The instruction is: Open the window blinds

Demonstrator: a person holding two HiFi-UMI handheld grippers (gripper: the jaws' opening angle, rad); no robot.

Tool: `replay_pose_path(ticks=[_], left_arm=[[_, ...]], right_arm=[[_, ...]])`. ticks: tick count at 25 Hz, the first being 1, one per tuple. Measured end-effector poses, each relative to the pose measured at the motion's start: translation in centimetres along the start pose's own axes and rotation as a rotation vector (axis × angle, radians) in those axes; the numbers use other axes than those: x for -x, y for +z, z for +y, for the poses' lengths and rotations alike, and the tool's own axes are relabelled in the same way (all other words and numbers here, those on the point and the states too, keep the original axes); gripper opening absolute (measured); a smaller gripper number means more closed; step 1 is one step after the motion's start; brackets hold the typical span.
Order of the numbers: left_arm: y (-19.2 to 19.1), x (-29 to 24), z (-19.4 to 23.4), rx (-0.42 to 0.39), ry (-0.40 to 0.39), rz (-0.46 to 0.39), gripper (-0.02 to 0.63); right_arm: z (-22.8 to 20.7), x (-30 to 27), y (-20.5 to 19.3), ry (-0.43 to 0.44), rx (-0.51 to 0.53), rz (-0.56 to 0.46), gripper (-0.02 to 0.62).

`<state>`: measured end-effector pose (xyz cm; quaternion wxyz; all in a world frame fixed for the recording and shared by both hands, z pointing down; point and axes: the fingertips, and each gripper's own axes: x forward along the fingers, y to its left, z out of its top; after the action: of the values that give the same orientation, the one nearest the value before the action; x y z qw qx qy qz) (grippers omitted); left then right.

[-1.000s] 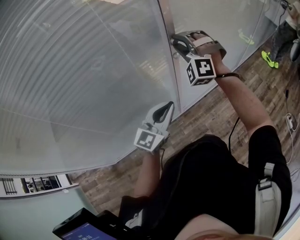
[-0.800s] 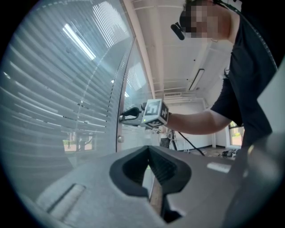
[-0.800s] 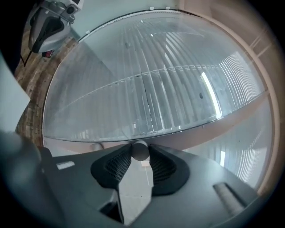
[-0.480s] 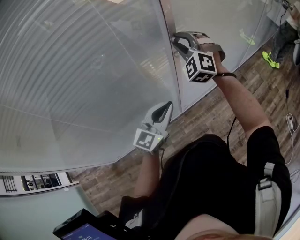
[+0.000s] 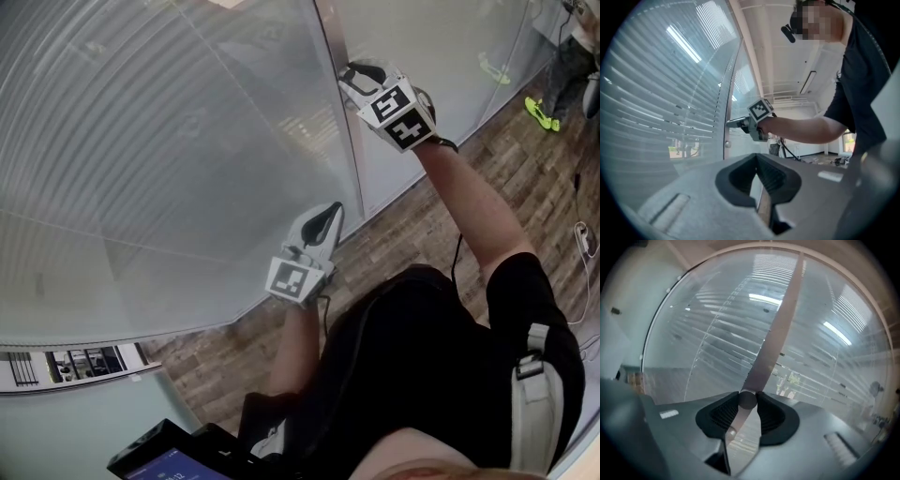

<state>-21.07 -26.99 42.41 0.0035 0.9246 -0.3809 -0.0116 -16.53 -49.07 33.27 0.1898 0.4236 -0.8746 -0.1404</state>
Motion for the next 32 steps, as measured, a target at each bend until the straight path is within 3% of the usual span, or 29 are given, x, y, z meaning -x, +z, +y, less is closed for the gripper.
replay_pose_path(ticks=[5, 8, 24, 29, 32], left_arm=[[0.0, 0.3, 0.0, -0.001, 0.002, -0.004, 0.003], [0.0, 0.4, -0.1, -0.002, 0.003, 0.0, 0.003], [0.2, 0.9, -0.7, -0.023, 0.011, 0.0, 0.003], [0.5, 0.5, -0.7, -0.003, 0.01, -0.021, 0.003], [0.6, 0.3, -1.3, 0.0, -0.008, -0.036, 0.003]], right_arm=[[-0.7, -0.2, -0.5, 0.066, -0.443, -0.07, 0.127], [-0.8, -0.1, -0.4, 0.069, -0.551, -0.085, 0.127], [-1.2, 0.3, -0.5, 0.06, -0.55, -0.107, 0.129], [-1.3, 0.3, -0.7, 0.03, -0.454, -0.091, 0.141], [-1.5, 0.6, -0.6, 0.015, -0.336, -0.092, 0.213]])
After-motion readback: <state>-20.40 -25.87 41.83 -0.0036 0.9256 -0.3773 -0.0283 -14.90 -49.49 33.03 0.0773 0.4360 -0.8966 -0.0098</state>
